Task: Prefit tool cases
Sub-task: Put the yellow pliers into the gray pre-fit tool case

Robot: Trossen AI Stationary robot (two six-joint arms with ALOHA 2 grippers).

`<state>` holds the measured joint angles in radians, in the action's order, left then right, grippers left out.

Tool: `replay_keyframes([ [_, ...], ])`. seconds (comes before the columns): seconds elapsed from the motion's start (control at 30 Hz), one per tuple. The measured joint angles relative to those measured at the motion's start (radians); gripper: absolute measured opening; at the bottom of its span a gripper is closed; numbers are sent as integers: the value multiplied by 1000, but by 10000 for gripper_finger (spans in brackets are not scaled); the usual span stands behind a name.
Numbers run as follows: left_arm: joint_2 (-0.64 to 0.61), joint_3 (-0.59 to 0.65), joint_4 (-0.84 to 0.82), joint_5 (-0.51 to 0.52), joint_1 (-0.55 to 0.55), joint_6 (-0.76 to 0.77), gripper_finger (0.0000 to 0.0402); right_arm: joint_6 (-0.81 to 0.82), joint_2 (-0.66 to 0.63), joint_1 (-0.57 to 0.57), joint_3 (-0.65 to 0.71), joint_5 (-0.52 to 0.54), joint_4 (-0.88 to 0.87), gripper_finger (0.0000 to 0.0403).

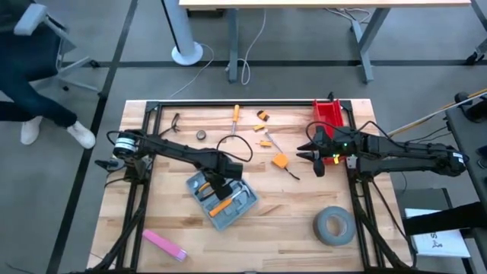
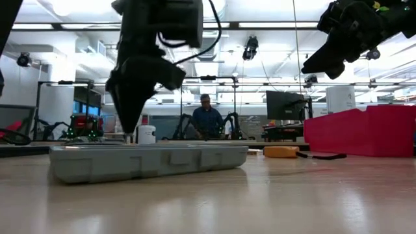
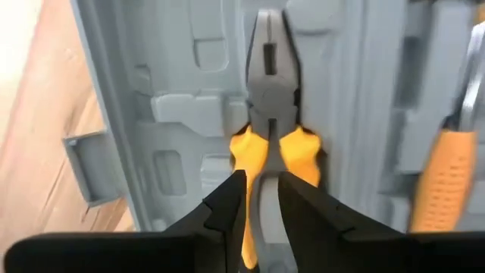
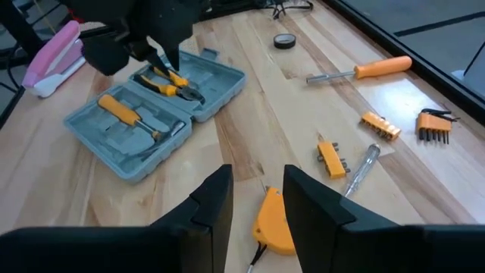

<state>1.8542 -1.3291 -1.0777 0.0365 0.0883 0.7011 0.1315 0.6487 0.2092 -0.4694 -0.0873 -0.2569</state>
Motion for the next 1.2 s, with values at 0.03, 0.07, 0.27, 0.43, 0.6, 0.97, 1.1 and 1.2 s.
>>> replay_keyframes([
  [0.03, 0, -13, -6, 2, 0, 3, 86, 1, 0, 0, 0, 0, 0, 97],
  [0.07, -1, -24, -5, 9, 0, 6, 89, 1, 0, 0, 0, 0, 0, 98],
  [0.27, 5, -30, 20, 24, -1, 6, 97, -1, 0, 0, 0, -2, 0, 93],
  [0.43, 38, 25, 82, -7, -1, -6, 89, -6, 0, 0, 0, -3, 0, 85],
  [0.6, 70, 47, 127, -62, -2, -29, 78, -12, 0, 0, 0, -3, -1, 88],
  [0.97, 33, -105, -75, -55, -18, -31, 83, -19, 0, 0, 0, 0, -3, 99],
  [1.1, 39, -112, -67, -117, -13, -38, 77, -21, 0, 0, 0, 0, -5, 92],
  [1.2, 36, -87, -69, -126, -13, -37, 77, -28, 0, 0, 0, 0, -4, 87],
])
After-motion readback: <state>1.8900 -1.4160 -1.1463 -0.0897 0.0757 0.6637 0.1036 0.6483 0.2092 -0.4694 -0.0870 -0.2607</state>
